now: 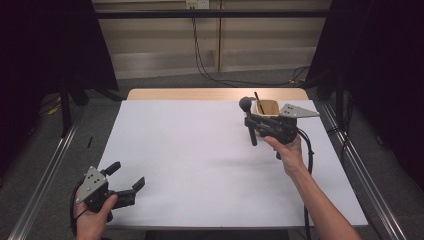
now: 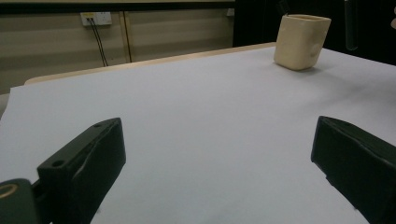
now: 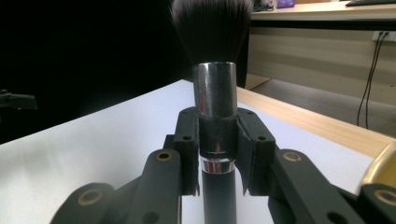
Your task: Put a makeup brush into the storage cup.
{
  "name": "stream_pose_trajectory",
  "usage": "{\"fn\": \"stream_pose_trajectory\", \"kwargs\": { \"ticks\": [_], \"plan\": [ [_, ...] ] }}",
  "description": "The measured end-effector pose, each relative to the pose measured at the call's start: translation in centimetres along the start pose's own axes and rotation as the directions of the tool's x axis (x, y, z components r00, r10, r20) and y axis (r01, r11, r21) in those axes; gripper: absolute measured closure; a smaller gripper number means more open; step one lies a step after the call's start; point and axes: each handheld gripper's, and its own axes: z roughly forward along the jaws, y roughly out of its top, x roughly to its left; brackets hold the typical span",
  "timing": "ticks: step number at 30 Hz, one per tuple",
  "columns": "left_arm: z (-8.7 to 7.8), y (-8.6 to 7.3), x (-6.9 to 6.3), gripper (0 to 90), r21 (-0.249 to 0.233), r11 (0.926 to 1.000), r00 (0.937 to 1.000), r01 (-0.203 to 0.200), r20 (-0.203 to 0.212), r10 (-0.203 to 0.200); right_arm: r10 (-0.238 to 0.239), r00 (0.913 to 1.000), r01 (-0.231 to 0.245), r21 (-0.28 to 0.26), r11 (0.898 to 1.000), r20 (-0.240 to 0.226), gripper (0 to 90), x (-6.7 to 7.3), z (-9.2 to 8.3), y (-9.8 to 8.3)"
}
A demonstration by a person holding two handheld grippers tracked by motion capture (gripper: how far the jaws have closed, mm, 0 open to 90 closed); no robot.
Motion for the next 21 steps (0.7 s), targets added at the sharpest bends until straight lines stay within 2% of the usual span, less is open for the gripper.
{"fn": "stream_pose_trajectory", "kwargs": {
  "ticks": [11, 15, 21],
  "plan": [
    [0.0, 0.0, 0.0, 3.0, 0.003, 1.0000, 1.0000, -0.002, 0.003, 0.002, -0.009, 0.9991, 0.010, -0.025, 1.000, 0.041, 71.9, -0.8, -0.9, 1.3],
    [0.0, 0.0, 0.0, 3.0, 0.001, 1.0000, 1.0000, 0.001, 0.003, -0.001, -0.021, 0.9976, 0.021, -0.001, 1.000, 0.066, 71.9, -1.1, -1.0, 1.9],
    [0.0, 0.0, 0.0, 3.0, 0.002, 1.0000, 1.0000, -0.001, 0.003, 0.001, -0.016, 0.9954, 0.018, -0.020, 1.000, 0.094, 72.0, -1.7, -1.3, 2.6]
  ]
}}
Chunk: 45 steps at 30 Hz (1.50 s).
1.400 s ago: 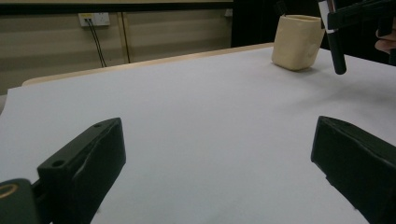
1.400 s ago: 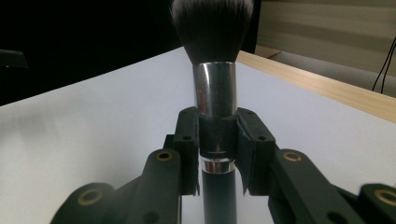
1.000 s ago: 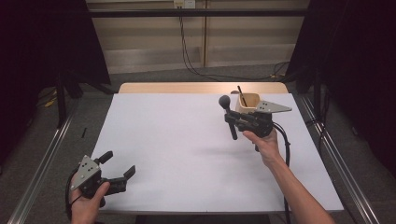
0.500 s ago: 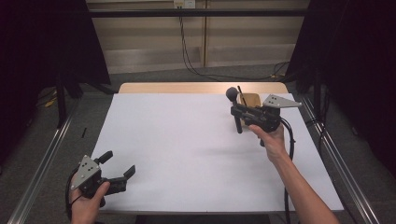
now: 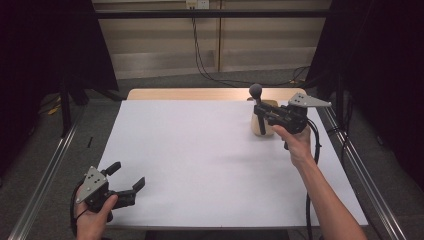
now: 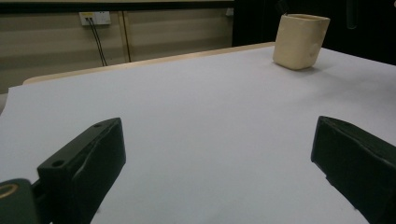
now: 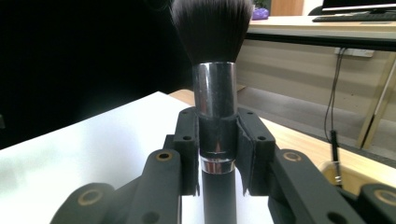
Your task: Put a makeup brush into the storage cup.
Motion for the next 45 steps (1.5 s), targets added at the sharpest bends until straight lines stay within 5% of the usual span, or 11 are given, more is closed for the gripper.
{"fn": "stream_pose_trajectory", "kwargs": {
  "ticks": [24, 45],
  "plan": [
    [0.0, 0.0, 0.0, 3.0, 0.000, 1.0000, 1.0000, 0.003, 0.001, -0.003, 0.021, 0.9941, -0.014, -0.063, 0.998, 0.107, 72.0, -2.5, -0.3, 2.4],
    [0.1, 0.0, 0.1, 3.0, 0.000, 1.0000, 1.0000, 0.000, 0.005, 0.000, 0.019, 0.9796, -0.010, -0.048, 0.999, 0.200, 71.9, -5.3, 0.6, 3.8]
  ]
}}
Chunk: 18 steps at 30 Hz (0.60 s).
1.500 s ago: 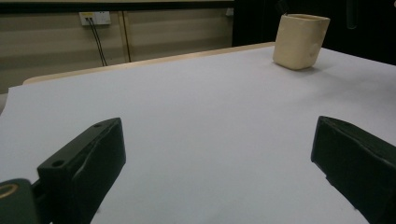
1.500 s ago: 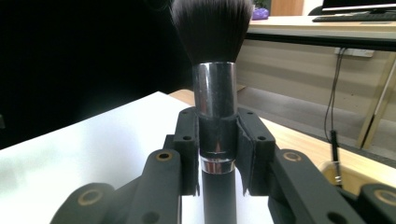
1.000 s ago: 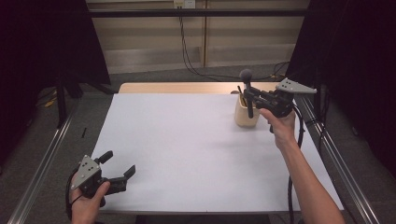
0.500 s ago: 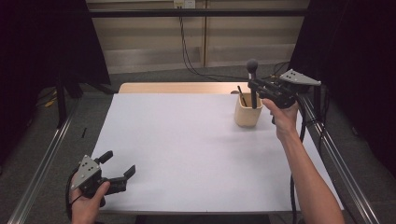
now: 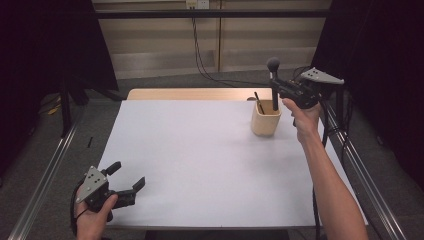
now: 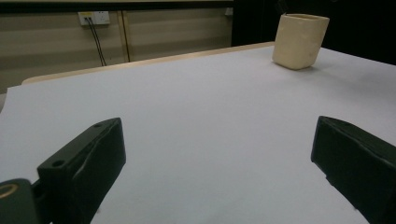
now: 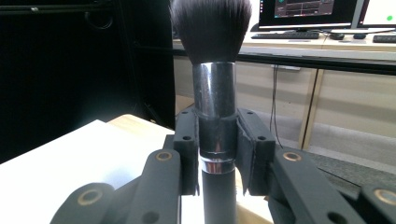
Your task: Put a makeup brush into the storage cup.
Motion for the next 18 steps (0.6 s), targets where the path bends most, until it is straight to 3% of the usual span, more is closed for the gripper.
{"fn": "stream_pose_trajectory", "kwargs": {
  "ticks": [18],
  "plan": [
    [-0.1, 0.0, 0.1, 3.0, -0.002, 1.0000, 1.0000, -0.003, -0.002, 0.003, -0.015, 0.9992, 0.015, 0.005, 1.000, 0.036, 71.8, -0.7, 2.6, -0.4]
  ]
}}
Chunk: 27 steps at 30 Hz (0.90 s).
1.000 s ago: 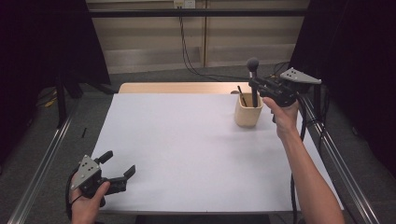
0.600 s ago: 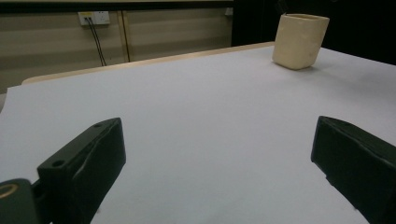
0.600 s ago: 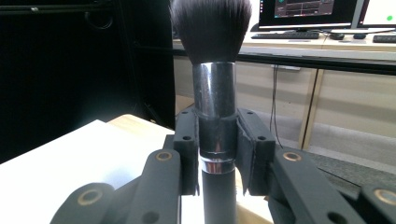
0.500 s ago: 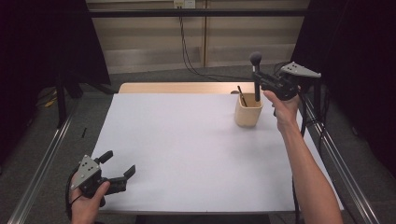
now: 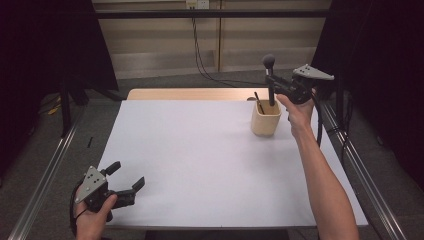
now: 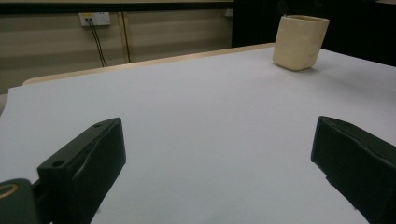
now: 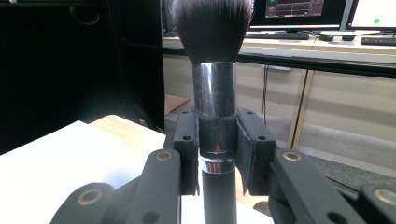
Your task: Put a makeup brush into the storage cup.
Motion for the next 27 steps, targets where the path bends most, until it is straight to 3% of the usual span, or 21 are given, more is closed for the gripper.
{"fn": "stream_pose_trajectory", "kwargs": {
  "ticks": [27],
  "plan": [
    [0.0, 0.0, 0.0, 3.2, 0.000, 1.0000, 1.0000, -0.001, 0.004, 0.001, 0.023, 0.9997, -0.023, 0.051, 0.998, 0.001, 71.8, -0.8, 0.5, -3.0]
  ]
}}
